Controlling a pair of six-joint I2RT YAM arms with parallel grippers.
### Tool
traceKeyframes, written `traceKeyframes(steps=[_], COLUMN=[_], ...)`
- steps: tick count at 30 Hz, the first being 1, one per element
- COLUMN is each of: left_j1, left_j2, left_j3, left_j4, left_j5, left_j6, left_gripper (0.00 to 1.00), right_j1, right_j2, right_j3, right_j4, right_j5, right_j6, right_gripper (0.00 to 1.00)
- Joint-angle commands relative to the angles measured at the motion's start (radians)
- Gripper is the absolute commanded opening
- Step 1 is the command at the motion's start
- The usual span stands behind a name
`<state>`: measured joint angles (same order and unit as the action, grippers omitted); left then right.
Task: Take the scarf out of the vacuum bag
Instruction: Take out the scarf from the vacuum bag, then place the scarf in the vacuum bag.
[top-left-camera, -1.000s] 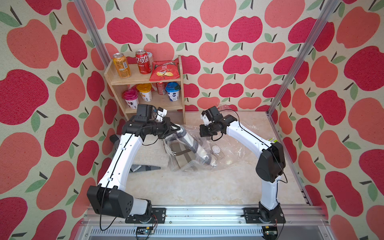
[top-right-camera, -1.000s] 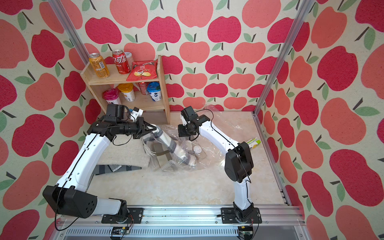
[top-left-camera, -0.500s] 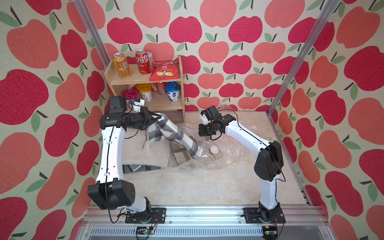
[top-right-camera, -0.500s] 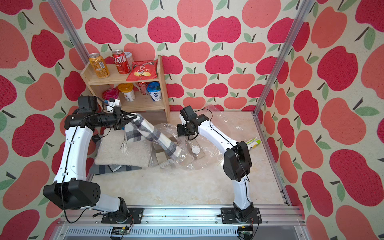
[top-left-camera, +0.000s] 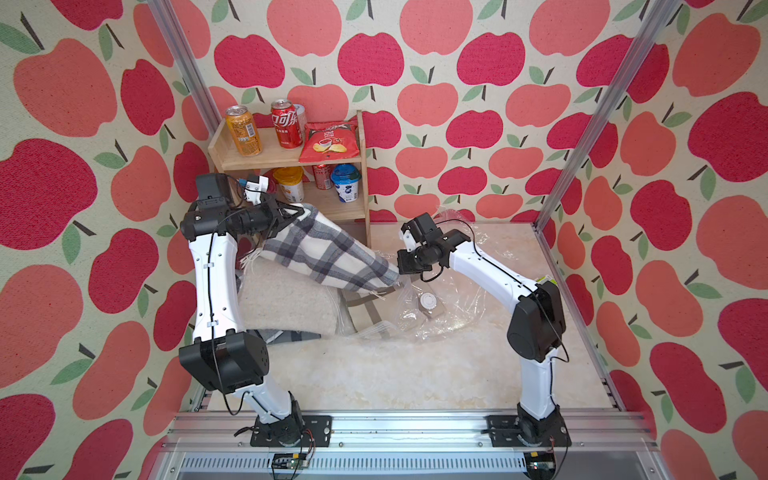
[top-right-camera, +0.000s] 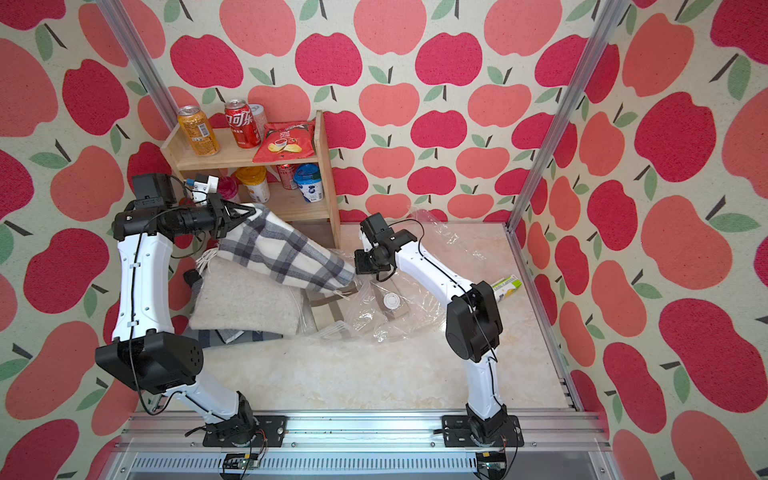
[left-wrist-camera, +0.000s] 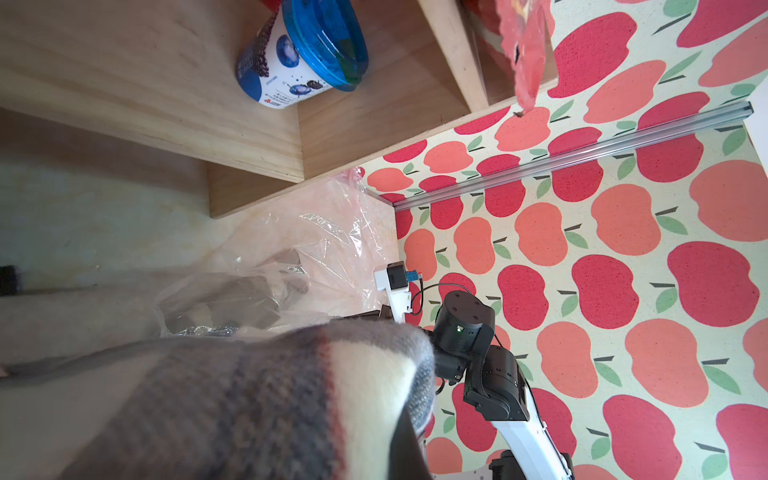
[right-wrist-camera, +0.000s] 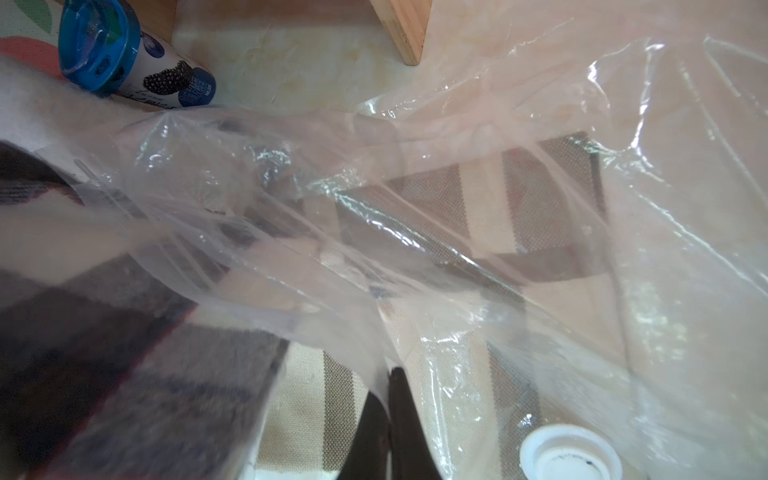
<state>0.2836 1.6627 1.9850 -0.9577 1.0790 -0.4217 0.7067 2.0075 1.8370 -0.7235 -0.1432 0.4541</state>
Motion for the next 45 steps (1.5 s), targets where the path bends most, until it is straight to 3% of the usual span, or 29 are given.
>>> traceKeyframes(steps=[1,5,9,16,21,26,29,32,34,37,40,45], left_j1=[0.024,0.064,0.068,0.068,0.069,0.072,0.072,0.082,0.110,0.143,0.138,0.143], left_j2=[-0.032,-0.045,-0.016,0.067,0.101,0.108,-0.002,-0.224,-0.406,-0.664,-0.848,-0.905], left_j3=[0.010,-0.086,-0.095,0.047,0.129,0.224,0.042,-0.318,-0.586,-0.865,-0.970,-0.937], left_j4=[0.062,0.170,0.235,0.249,0.360,0.342,0.306,0.316,0.356,0.378,0.354,0.299], left_j5=[0.064,0.093,0.108,0.105,0.090,0.128,0.127,0.098,0.060,-0.021,-0.129,-0.200], left_j6=[0.113,0.086,0.060,0.034,0.015,0.058,0.143,0.227,0.221,0.212,0.206,0.205], left_gripper=[0.00,0.00,0.00,0.00,0.00,0.00,0.00,0.00,0.00,0.00,0.00,0.00], right_j1=[-0.010,-0.009,-0.010,-0.011,-0.012,-0.012,-0.013,-0.018,-0.019,-0.019,-0.020,-0.022], right_j2=[-0.056,-0.070,-0.077,-0.089,-0.110,-0.147,-0.175,-0.193,-0.200,-0.204,-0.207,-0.217], right_j3=[-0.050,-0.074,-0.089,-0.100,-0.121,-0.170,-0.218,-0.253,-0.264,-0.263,-0.269,-0.302], right_j4=[-0.015,-0.011,-0.003,-0.004,0.002,0.005,0.021,0.034,0.034,0.024,0.019,0.036], right_j5=[-0.012,-0.006,-0.007,-0.002,0.000,0.016,0.029,0.023,0.010,0.003,0.009,0.012], right_j6=[-0.004,-0.007,-0.001,0.004,0.006,0.005,0.006,0.013,0.008,-0.007,-0.016,-0.015], right_gripper=[0.00,0.00,0.00,0.00,0.00,0.00,0.00,0.00,0.00,0.00,0.00,0.00])
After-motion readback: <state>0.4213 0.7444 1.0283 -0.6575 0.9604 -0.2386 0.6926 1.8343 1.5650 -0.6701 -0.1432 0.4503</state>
